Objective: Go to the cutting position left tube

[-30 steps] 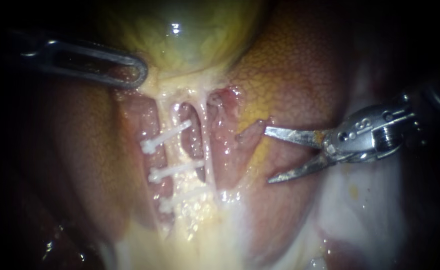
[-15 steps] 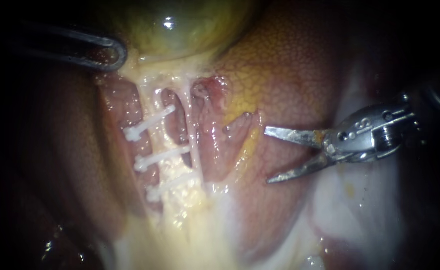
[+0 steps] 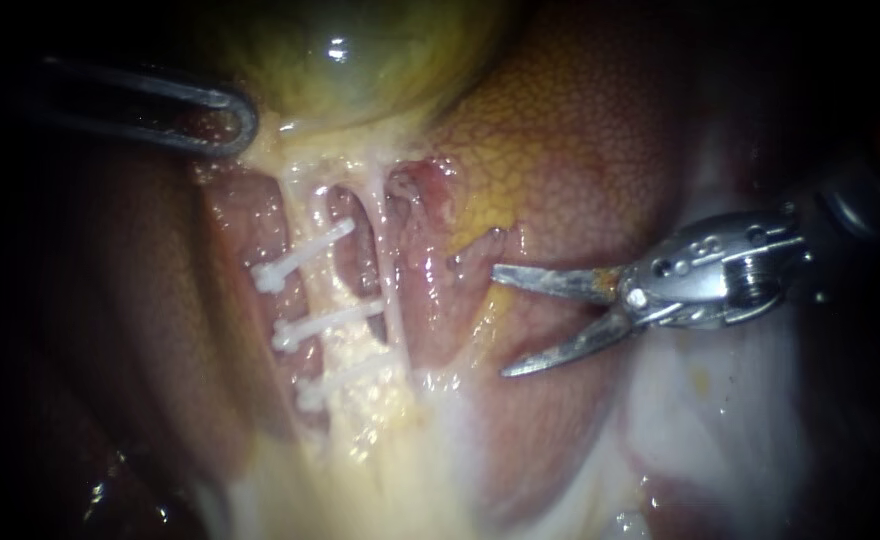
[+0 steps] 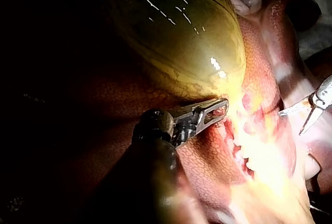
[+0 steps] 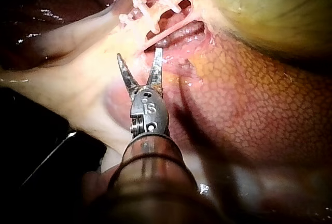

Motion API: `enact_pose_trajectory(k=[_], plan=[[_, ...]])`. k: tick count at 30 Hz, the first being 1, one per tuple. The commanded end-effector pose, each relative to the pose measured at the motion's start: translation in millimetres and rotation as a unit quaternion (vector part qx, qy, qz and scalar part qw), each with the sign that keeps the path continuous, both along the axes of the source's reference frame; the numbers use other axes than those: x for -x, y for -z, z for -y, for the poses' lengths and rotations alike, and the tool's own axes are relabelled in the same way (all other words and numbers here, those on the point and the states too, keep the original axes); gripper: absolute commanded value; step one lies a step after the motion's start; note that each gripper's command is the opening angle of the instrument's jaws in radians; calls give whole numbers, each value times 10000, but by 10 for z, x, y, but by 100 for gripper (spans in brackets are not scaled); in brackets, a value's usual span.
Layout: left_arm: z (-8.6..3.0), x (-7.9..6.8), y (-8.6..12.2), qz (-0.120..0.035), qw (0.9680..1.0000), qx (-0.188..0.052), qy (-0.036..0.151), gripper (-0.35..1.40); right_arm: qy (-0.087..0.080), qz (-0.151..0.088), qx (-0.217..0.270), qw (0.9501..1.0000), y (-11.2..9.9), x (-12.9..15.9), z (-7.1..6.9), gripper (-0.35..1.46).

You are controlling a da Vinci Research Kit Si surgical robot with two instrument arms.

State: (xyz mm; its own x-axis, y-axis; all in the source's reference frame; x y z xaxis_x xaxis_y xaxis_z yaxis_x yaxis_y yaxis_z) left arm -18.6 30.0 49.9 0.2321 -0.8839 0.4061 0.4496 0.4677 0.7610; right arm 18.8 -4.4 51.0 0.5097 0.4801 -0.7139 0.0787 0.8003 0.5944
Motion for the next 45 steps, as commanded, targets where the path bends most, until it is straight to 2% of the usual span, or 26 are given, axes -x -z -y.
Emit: enact_pose_trajectory(k=[1,6,13,23,32,37,45], plan=[[0,0,1,4,10000,-1,-6,-35,-3,-42,-66,10000,0,-2,0,136],[1,1,2,2,10000,-2,-3,-35,-19,-237,-314,9992,-1,-15,-1,136],[2,2,3,8,10000,-8,-9,-35,45,-389,-520,9979,-4,-28,-5,132],[3,2,4,7,10000,-8,-7,-35,129,-421,-634,9970,-21,-47,-4,131],[4,4,7,12,10000,11,-28,-35,145,-392,-713,9966,-50,-61,0,131],[5,5,7,11,10000,10,-26,-35,134,-371,-733,9965,-65,-66,-1,131],[4,5,7,12,10000,10,-27,-35,218,-408,-762,9960,-79,-76,-6,129]])
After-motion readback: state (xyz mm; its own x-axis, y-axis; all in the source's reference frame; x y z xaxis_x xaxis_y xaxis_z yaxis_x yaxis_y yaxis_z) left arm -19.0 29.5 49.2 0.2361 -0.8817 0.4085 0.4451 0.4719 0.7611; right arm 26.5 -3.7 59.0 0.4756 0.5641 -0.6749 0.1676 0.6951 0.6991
